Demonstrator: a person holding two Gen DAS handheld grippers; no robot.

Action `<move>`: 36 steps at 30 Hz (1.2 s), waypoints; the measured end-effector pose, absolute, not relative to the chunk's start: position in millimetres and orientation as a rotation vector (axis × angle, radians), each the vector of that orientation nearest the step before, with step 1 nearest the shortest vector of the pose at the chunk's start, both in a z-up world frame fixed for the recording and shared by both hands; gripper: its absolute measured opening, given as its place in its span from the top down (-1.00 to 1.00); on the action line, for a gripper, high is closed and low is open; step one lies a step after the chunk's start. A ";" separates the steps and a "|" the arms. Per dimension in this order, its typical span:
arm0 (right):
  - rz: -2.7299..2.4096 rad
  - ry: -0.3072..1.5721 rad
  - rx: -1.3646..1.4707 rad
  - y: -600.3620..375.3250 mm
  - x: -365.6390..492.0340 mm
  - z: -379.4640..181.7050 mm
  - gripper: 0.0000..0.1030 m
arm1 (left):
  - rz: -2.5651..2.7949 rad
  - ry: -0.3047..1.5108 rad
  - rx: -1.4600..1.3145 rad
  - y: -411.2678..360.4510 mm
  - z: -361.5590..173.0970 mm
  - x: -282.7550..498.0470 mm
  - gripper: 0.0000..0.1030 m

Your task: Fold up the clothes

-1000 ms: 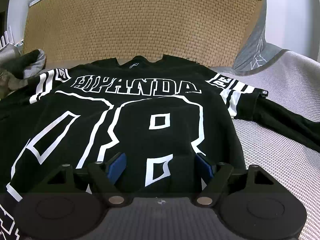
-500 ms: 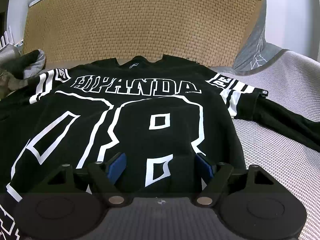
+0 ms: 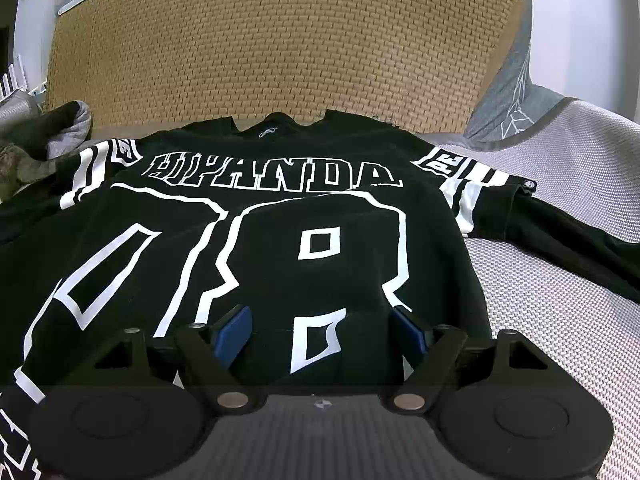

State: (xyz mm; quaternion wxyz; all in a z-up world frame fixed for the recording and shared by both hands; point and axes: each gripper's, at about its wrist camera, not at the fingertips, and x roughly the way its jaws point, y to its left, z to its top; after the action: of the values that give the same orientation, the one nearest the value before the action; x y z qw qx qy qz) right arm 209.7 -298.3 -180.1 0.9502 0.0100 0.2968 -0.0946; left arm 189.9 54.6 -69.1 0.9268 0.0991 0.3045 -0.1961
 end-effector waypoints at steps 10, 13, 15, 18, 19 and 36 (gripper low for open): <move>-0.192 0.598 0.018 -297.7 208.8 -180.7 -0.53 | -0.544 0.721 0.348 -13.8 -103.7 170.8 -0.04; -0.189 0.598 0.021 -298.4 207.9 -180.3 -0.53 | -0.555 0.746 0.383 -26.6 -109.2 163.2 -0.11; -0.187 0.596 0.025 -298.7 207.1 -180.1 -0.53 | -0.565 0.770 0.390 -33.4 -112.5 160.7 -0.12; -0.189 0.597 0.019 -297.3 207.3 -180.2 -0.53 | -0.569 0.818 0.380 -39.7 -118.3 161.1 -0.15; -0.190 0.598 0.018 -296.9 207.4 -180.0 -0.53 | -0.562 0.834 0.380 -41.6 -120.2 161.9 -0.15; -0.167 0.585 0.071 -302.0 205.6 -173.7 -0.53 | -0.507 0.897 0.400 -54.1 -125.7 146.4 -0.42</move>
State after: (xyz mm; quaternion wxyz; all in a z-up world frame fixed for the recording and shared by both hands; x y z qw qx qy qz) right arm 205.6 -302.0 -173.7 0.9535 0.0351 0.2879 -0.0823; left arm 146.4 -54.1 -125.7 0.8512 0.1900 0.4259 -0.2409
